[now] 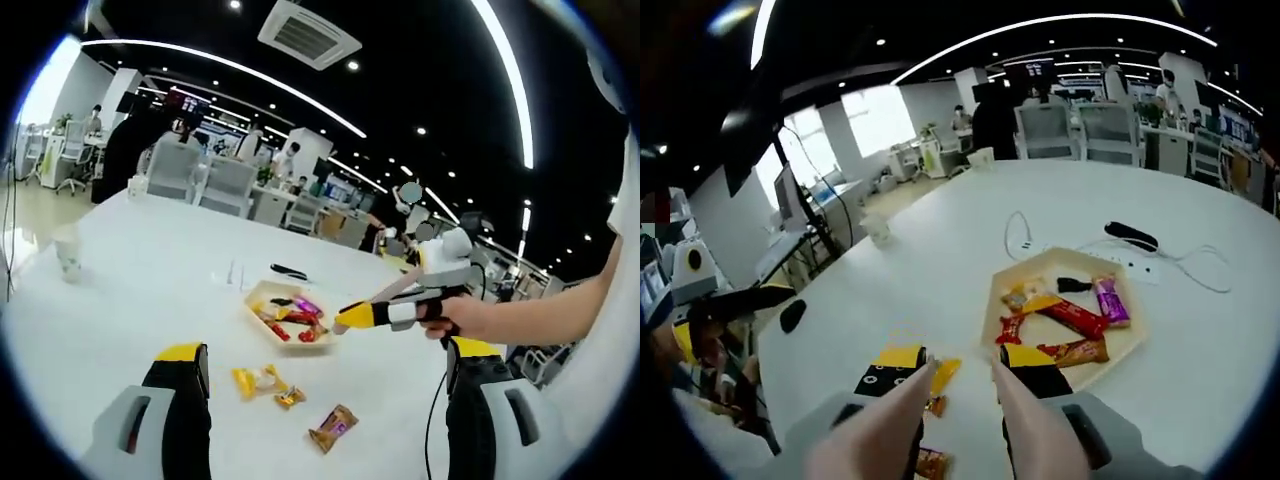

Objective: Place the target food into the container with the food tongs after gripping and lifting it, then release it inside without dropping or visibly crushing the food.

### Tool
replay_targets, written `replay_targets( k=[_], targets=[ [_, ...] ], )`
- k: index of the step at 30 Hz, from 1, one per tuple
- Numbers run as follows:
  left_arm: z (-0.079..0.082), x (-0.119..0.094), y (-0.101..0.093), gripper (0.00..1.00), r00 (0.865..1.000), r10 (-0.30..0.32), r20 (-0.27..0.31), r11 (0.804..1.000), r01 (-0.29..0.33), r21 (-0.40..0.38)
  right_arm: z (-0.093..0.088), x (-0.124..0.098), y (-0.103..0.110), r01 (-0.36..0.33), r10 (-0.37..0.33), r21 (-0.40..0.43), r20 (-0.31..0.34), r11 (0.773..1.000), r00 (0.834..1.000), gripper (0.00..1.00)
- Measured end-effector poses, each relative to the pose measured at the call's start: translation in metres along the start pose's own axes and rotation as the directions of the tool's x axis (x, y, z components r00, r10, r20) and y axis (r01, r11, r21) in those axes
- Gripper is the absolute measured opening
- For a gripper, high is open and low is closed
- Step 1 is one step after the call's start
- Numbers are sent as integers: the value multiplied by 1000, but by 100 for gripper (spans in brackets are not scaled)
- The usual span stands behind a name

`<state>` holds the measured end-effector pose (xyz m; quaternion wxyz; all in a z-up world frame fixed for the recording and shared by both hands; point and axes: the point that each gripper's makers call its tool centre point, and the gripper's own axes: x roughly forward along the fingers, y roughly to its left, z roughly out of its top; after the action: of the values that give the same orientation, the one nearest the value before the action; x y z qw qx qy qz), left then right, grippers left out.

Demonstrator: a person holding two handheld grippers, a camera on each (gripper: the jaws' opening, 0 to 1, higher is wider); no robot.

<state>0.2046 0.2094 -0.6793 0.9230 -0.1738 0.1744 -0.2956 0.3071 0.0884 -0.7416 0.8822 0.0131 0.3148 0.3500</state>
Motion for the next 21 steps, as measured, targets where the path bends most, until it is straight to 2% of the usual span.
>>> replay_targets(
  k=[4, 9, 10, 11, 13, 15, 16, 19, 21],
  targets=[
    [5, -1, 4, 99, 1000, 11, 13, 1000, -11, 8, -4, 2, 9, -20, 20, -2, -5, 1000, 1000, 29],
    [1, -6, 9, 99, 999, 32, 9, 999, -32, -3, -28, 11, 16, -28, 29, 32, -48, 999, 998, 29],
    [0, -7, 9, 99, 999, 36, 6, 999, -36, -6, -31, 11, 15, -6, 8, 43, -55, 999, 998, 29],
    [-2, -8, 10, 99, 999, 43, -2, 999, -43, -4, -32, 9, 7, 67, -64, 40, -58, 997, 996, 29],
    [1, -13, 10, 99, 999, 47, -8, 999, -47, 4, -32, 7, 7, 90, -89, 15, -64, 996, 994, 29],
    [12, -19, 10, 99, 998, 48, 46, 999, -49, 22, -29, 8, 16, 58, -57, 25, -46, 998, 997, 29],
    [11, -22, 12, 99, 998, 49, 50, 999, -50, 21, -30, 10, 20, 45, -44, 17, -52, 999, 998, 29],
    [5, -22, 18, 99, 998, 55, 21, 998, -56, 8, -32, 14, 29, 8, -8, 3, -52, 1000, 999, 29],
    [-1, -20, 20, 99, 999, 50, -13, 999, -50, 0, -35, 15, 36, -15, 13, -24, -74, 1000, 997, 29]
  ],
)
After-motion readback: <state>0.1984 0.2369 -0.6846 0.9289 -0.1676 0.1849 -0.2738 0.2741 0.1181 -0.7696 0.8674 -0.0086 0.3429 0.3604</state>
